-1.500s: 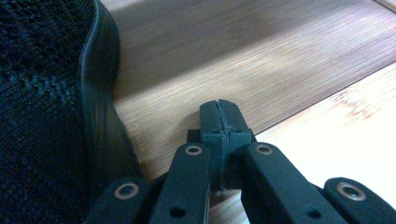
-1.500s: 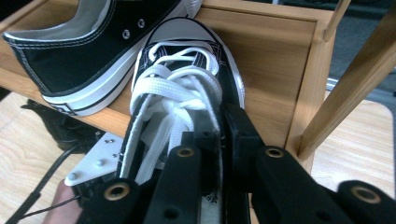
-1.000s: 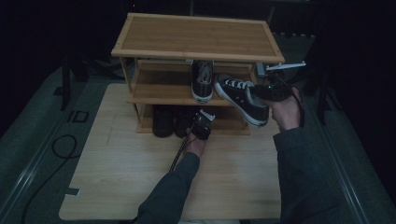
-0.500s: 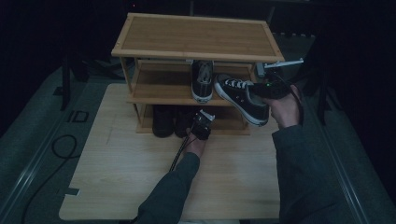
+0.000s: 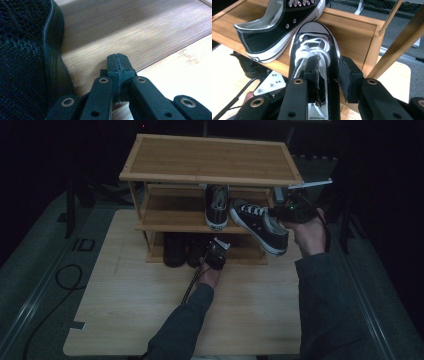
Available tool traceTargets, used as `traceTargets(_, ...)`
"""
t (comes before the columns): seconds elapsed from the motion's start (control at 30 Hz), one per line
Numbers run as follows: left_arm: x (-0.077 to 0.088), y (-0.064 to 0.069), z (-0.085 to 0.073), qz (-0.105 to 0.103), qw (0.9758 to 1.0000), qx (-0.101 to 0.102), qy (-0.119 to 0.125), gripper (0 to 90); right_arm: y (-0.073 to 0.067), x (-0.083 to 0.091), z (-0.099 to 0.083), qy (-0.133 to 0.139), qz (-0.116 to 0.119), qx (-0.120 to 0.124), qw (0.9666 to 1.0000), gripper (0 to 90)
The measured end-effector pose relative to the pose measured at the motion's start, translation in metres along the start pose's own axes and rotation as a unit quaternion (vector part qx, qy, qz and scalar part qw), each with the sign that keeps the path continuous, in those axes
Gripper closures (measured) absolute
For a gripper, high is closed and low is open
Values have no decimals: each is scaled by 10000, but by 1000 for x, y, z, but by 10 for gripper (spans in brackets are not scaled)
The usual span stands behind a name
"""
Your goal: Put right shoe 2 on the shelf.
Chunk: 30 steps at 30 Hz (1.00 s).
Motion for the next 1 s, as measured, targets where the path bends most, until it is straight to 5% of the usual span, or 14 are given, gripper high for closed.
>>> traceTargets(0.4,0,0,0,-8,10000,-8,-4,900,-1,4,-2,-83,12,130,9999,717)
traceTargets(0.63,0,0,0,-1,10000,-12,-3,900,-3,20,-8,2,-33,263,9996,760)
traceTargets(0.83,0,0,0,-3,10000,-19,-9,900,-1,33,-13,106,-213,343,9991,900)
traceTargets(1.0,0,0,0,-8,10000,-10,-1,900,3,41,-22,69,-297,361,9989,900)
Point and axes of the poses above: each handheld gripper's, and its own axes: x roughly backward along the jaws, z roughly out of its top, y roughly to its right, the point moved 2 cm from there along -x, roughly forward along the jaws, and after that the axes turned 4 degrees about z, right-handed, at the moved point
